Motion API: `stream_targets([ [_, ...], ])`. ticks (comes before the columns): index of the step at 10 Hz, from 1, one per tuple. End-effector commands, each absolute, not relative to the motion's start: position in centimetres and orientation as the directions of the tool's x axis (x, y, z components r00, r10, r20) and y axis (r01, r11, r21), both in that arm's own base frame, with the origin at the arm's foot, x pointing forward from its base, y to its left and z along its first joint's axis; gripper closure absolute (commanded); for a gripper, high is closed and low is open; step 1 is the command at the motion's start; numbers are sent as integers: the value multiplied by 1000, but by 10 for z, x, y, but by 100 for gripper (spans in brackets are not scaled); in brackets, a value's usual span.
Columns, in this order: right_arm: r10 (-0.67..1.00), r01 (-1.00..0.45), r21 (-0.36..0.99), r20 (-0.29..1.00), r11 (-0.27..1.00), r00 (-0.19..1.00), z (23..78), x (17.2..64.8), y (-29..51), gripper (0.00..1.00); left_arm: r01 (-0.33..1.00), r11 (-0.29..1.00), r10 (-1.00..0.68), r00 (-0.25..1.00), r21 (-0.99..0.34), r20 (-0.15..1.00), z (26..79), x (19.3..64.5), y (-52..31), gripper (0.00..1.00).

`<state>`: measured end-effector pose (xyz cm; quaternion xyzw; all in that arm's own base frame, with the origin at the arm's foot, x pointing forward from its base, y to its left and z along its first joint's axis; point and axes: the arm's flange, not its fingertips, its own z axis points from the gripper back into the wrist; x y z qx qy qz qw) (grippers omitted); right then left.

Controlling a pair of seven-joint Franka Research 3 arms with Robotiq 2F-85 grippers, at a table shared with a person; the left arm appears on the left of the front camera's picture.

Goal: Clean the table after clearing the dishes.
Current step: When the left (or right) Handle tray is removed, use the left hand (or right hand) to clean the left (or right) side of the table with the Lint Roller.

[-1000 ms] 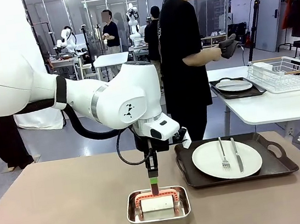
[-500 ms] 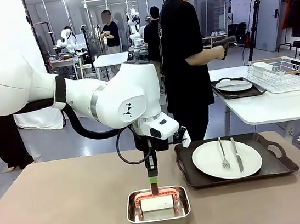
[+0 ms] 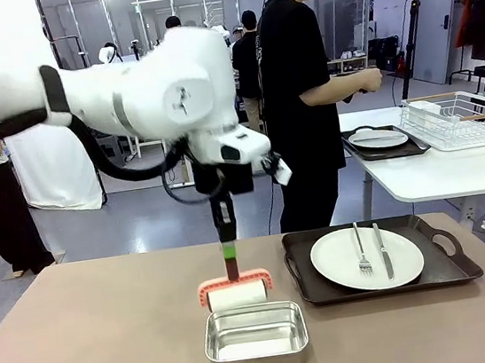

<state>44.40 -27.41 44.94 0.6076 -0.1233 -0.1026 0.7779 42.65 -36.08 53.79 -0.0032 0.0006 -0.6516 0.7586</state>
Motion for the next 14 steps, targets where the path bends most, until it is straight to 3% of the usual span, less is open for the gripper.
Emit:
stream_targets([
  [1,-309,4,970,73,242,948,452,443,-273,0,946,322,-947,323,-31,9,554,448,-333,100],
  [4,-309,4,970,73,242,948,452,443,-273,0,798,601,-795,602,-45,77,558,470,-277,100],
  [11,-309,4,970,73,242,948,452,443,-273,0,815,577,-814,579,-44,42,560,487,-265,100],
  [12,-309,4,970,73,242,948,452,443,-273,0,807,588,-806,590,-44,46,556,488,-268,79],
  [14,-309,4,970,73,242,948,452,443,-273,0,617,762,-618,784,-196,64,545,515,-230,79],
])
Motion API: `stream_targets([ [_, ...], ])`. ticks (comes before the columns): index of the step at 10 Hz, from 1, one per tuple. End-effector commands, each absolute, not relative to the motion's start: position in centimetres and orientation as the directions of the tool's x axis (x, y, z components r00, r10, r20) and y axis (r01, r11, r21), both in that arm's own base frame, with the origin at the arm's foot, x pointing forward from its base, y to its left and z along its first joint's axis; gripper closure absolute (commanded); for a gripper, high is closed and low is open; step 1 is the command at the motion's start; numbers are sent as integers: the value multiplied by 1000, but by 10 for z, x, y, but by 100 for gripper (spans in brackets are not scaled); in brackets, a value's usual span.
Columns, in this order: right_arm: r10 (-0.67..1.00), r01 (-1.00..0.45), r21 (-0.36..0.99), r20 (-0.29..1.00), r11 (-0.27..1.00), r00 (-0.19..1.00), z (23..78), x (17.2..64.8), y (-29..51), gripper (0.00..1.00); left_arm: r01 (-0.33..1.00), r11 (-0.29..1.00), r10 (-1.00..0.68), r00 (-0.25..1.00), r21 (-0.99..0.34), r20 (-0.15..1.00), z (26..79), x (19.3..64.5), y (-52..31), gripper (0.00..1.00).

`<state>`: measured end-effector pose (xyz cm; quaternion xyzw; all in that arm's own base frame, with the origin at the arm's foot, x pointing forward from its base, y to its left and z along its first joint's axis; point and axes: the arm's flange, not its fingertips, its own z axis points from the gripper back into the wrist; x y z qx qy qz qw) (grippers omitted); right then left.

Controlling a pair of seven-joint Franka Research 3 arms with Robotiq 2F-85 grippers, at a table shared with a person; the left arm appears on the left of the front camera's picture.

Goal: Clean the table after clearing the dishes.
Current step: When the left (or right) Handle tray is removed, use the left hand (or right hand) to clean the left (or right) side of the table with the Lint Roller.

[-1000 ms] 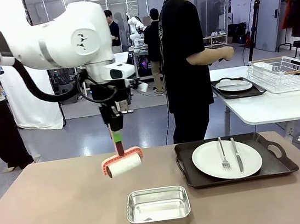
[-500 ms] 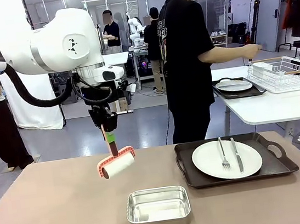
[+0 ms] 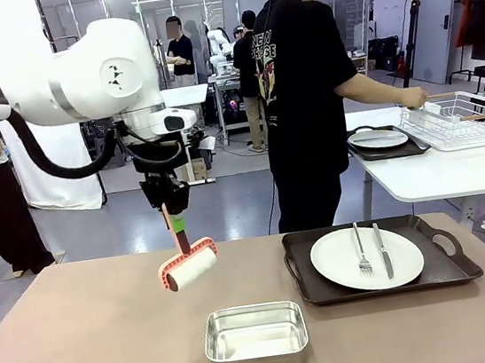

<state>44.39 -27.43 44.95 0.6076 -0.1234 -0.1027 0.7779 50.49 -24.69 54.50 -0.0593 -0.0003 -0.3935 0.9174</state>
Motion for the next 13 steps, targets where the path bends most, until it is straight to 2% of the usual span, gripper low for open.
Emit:
stream_targets([
  [1,-309,4,970,73,242,948,452,443,-273,0,526,819,-526,848,-231,64,540,520,-207,79],
  [4,-309,4,970,73,242,948,452,443,-273,0,299,900,-289,954,-317,81,509,537,-158,79],
  [6,-309,4,970,73,242,948,452,443,-273,0,157,895,-145,988,-417,60,478,555,-133,79],
  [10,-309,4,970,73,242,948,452,443,-273,0,89,853,-60,995,-514,74,429,588,-92,79],
  [13,-309,4,970,73,242,948,452,443,-273,0,75,786,-24,996,-614,90,403,587,-53,79],
])
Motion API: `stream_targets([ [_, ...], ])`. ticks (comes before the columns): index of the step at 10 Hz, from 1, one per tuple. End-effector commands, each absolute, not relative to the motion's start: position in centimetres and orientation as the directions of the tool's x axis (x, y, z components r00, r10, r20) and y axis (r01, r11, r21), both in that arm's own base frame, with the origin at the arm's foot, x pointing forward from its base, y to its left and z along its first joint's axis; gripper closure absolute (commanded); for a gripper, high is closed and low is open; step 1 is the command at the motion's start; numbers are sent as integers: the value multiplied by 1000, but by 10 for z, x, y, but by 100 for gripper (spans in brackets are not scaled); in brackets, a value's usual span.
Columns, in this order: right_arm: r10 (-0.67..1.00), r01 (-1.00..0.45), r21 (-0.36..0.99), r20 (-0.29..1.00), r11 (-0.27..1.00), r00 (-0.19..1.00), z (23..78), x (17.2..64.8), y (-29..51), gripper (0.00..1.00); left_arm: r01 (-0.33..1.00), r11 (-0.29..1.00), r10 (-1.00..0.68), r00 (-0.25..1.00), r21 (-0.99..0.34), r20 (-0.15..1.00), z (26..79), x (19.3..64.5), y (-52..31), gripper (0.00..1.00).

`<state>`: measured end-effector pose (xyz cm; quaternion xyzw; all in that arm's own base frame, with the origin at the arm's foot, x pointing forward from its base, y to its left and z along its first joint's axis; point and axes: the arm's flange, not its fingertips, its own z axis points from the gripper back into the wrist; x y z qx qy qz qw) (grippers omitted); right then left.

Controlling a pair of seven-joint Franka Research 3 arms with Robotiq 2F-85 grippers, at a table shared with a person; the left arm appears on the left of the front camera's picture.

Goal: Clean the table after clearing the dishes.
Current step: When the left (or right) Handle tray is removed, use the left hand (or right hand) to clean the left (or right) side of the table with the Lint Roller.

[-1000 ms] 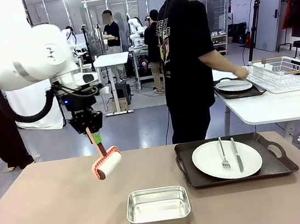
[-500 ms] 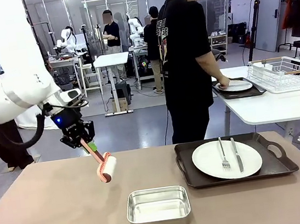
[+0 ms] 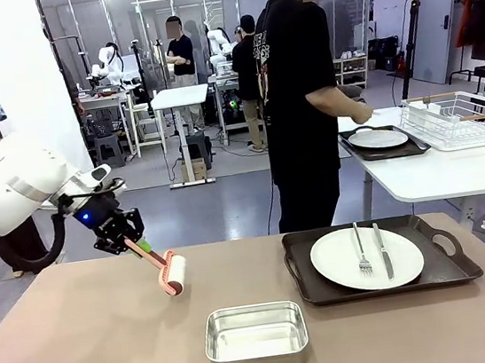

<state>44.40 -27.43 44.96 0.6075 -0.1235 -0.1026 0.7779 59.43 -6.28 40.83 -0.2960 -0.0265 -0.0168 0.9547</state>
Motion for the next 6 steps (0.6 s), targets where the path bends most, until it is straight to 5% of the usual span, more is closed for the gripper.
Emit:
stream_targets([
  [1,-309,4,970,73,242,948,452,443,-273,0,66,766,-21,997,-640,78,395,583,-44,79],
  [6,-309,4,970,73,242,948,452,443,-273,0,49,692,-30,999,-720,39,369,566,-14,79],
])
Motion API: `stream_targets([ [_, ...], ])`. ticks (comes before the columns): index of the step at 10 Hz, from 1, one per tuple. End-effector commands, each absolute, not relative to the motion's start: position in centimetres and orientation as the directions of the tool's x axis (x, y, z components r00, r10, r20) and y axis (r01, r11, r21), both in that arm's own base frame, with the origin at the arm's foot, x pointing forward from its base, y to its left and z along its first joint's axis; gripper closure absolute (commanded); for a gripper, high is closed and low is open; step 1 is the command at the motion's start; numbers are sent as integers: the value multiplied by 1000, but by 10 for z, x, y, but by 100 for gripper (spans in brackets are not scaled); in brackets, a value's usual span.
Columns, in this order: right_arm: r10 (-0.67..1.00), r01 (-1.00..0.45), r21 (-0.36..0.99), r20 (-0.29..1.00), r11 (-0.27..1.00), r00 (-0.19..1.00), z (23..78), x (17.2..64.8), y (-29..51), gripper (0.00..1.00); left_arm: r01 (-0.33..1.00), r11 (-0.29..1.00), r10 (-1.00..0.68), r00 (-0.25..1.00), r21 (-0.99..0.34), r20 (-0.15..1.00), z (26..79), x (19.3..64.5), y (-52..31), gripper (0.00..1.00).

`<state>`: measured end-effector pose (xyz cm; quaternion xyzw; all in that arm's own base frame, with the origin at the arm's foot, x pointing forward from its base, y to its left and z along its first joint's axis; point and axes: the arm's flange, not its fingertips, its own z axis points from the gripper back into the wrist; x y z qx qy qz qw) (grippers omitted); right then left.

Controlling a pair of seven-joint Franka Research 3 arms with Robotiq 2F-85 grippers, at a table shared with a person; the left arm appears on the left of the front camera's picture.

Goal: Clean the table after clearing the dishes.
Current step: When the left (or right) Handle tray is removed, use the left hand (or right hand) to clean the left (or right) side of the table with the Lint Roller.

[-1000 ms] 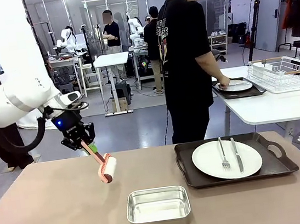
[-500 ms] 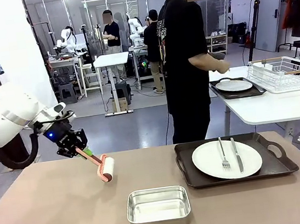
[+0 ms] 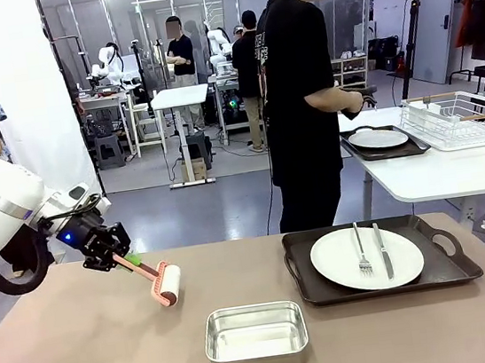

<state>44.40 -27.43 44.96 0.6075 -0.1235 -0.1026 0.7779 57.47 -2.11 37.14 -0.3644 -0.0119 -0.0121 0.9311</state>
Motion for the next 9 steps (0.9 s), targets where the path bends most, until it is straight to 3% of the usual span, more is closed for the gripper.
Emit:
stream_targets([
  [1,-309,4,970,73,242,948,452,443,-273,0,42,685,-24,999,-728,35,364,564,-8,79],
  [5,-309,4,970,73,242,948,452,443,-273,0,19,689,-29,1000,-724,-1,339,554,11,79],
  [9,-309,4,970,73,242,948,452,443,-273,0,61,725,-46,998,-686,40,322,540,36,79],
])
